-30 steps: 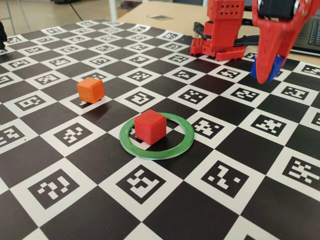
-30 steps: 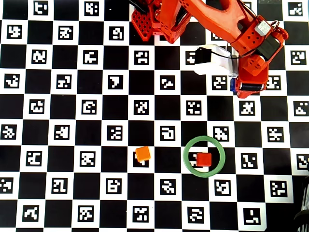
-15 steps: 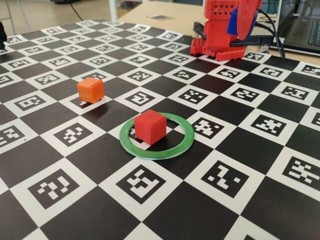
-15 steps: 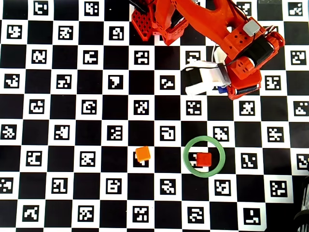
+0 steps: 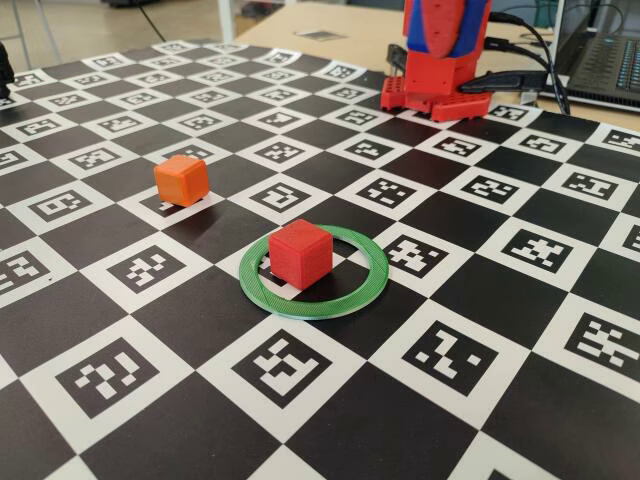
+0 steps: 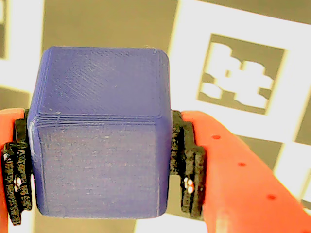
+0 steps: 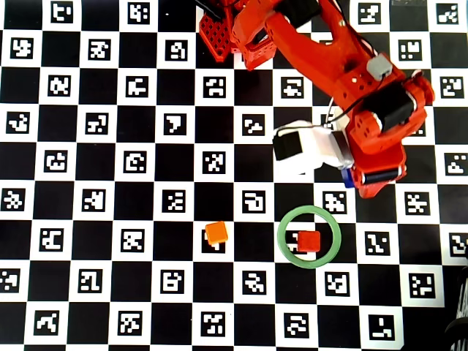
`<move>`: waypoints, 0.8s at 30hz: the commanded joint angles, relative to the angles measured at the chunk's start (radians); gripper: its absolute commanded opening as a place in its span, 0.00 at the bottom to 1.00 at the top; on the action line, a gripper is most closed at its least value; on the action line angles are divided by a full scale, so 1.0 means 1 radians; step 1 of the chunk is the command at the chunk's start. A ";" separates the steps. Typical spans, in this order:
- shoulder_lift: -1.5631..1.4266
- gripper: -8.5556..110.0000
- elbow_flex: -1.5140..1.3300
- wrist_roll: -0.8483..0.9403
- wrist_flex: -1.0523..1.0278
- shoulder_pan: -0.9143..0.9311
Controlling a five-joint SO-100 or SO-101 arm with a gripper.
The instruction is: Grab the red cube then put it in the green circle then put the blue cube on top and finally the orange cube on top
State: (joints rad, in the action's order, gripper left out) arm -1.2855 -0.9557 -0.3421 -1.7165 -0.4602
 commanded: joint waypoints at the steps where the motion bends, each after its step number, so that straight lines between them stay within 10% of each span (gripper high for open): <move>1: 0.000 0.06 0.109 0.014 0.014 0.054; 24: 0.400 0.06 0.468 0.028 0.035 0.147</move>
State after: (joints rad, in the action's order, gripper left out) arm -0.8606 -0.5691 -0.3283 -1.7043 -0.3390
